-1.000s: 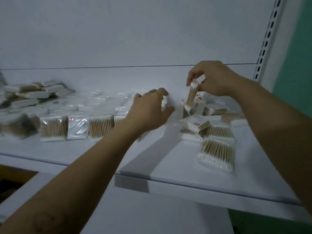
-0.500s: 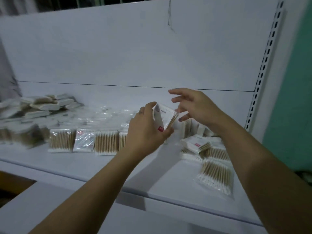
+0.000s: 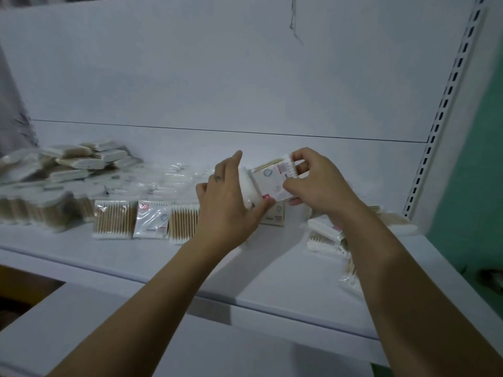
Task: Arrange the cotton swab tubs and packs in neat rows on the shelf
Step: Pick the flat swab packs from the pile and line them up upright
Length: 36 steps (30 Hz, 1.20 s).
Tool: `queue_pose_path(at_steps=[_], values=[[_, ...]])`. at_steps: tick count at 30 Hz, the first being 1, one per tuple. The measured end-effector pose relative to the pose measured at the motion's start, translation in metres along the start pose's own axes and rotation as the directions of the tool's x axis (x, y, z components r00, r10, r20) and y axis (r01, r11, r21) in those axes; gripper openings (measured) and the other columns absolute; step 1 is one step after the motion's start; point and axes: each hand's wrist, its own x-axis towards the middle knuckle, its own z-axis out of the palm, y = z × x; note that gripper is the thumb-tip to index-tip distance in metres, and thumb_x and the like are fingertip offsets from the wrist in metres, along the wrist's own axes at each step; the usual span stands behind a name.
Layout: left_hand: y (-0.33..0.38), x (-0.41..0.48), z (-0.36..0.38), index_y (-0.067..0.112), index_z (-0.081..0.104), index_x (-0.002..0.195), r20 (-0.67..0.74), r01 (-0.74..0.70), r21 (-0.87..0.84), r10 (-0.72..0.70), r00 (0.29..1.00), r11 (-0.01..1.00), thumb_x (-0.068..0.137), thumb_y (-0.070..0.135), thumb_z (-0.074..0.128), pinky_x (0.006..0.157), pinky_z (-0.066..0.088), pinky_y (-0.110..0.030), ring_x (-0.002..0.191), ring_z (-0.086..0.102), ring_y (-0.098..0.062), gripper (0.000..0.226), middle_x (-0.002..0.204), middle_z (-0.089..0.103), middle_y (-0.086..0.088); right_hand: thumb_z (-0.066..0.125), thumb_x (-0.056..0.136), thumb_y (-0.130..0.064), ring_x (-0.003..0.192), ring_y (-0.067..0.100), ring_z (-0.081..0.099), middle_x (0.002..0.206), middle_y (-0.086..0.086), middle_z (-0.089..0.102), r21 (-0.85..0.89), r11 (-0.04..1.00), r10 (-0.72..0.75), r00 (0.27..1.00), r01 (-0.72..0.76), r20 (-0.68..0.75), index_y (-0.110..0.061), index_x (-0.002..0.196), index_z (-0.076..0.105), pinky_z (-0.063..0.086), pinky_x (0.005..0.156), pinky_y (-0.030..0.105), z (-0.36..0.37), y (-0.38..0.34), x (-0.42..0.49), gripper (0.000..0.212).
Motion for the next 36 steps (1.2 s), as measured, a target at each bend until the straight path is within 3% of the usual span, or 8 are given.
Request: queue_pose_path(at_steps=[4,8,13,18,22,29,32,36], values=[[0.002,0.013,-0.014,0.023,0.045,0.131,0.174,0.184,-0.317,-0.133,0.976,0.931,0.083,0.043,0.072,0.078,0.051,-0.02,0.09,0.061,-0.003,0.06,0.115,0.064,0.007,0.067,0.078,-0.002,0.088,0.023,0.068,0.095,0.005,0.067,0.19,0.972,0.147,0.988,-0.137,-0.04,-0.018,0.09,0.054,0.059,0.079,0.049,0.015,0.003,-0.005,0.025],[-0.002,0.032,-0.025,0.024,0.063,0.096,0.219,0.136,-0.369,-0.056,0.974,0.92,0.082,0.028,0.076,0.057,0.048,-0.009,0.069,0.063,0.006,0.02,0.085,0.07,0.012,0.074,0.079,-0.008,0.099,0.017,0.063,0.11,-0.003,0.063,0.0,0.996,0.09,0.995,-0.09,-0.036,-0.029,0.116,0.053,0.056,0.083,0.036,0.013,-0.002,-0.009,0.047],[0.0,0.044,-0.02,0.029,0.068,0.099,0.26,0.004,-0.293,0.076,0.963,0.956,0.08,0.029,0.077,0.077,0.054,-0.026,0.085,0.065,-0.008,0.02,0.092,0.071,0.008,0.07,0.088,-0.016,0.096,0.01,0.058,0.11,-0.008,0.059,-0.318,0.945,-0.131,0.978,0.075,-0.16,-0.031,0.136,0.05,0.051,0.087,0.031,0.016,-0.006,-0.02,0.055],[-0.01,0.043,-0.014,0.032,0.055,0.132,0.216,-0.163,-0.062,0.173,0.961,0.985,0.089,0.041,0.065,0.105,0.033,-0.04,0.121,0.052,-0.016,0.044,0.13,0.059,0.007,0.066,0.091,-0.019,0.09,0.013,0.059,0.103,-0.005,0.059,-0.436,0.9,-0.099,0.971,-0.006,-0.217,-0.042,0.143,0.037,0.049,0.081,0.031,0.035,0.006,-0.025,0.064],[-0.03,0.029,-0.017,0.032,0.049,0.137,0.174,-0.239,0.059,0.226,0.958,0.969,0.094,0.038,0.058,0.102,0.022,-0.037,0.129,0.043,-0.018,0.044,0.14,0.051,0.006,0.063,0.09,-0.017,0.101,0.023,0.058,0.114,0.001,0.059,-0.555,0.823,-0.062,0.954,-0.117,-0.293,-0.027,0.126,0.053,0.047,0.082,0.033,0.047,0.019,-0.024,0.039],[-0.057,0.006,-0.01,0.024,0.06,0.128,0.163,-0.342,0.215,0.311,0.936,0.915,0.088,0.036,0.061,0.101,0.024,-0.047,0.13,0.043,-0.027,0.041,0.133,0.058,-0.002,0.063,0.088,-0.008,0.104,0.029,0.055,0.128,0.009,0.046,-0.593,0.754,0.171,0.956,-0.282,-0.237,-0.024,0.135,0.044,0.046,0.085,0.036,0.07,0.034,-0.002,0.053],[-0.059,-0.004,-0.003,0.02,0.066,0.117,0.148,-0.283,0.241,0.253,0.956,0.928,0.079,0.035,0.058,0.094,0.028,-0.048,0.126,0.048,-0.034,0.042,0.126,0.062,-0.009,0.06,0.089,-0.005,0.085,0.022,0.046,0.127,0.009,0.044,-0.581,0.759,0.145,0.945,-0.295,-0.292,-0.023,0.128,0.046,0.041,0.074,0.031,0.078,0.041,-0.001,0.045],[-0.062,-0.016,0.006,0.021,0.065,0.117,0.078,-0.266,0.269,0.254,0.964,0.926,0.083,0.036,0.059,0.095,0.023,-0.046,0.13,0.043,-0.033,0.038,0.131,0.059,-0.009,0.053,0.094,-0.011,0.097,0.027,0.051,0.13,0.008,0.042,-0.609,0.747,0.102,0.951,-0.266,-0.29,-0.023,0.134,0.049,0.035,0.075,0.028,0.084,0.048,-0.004,0.042]])
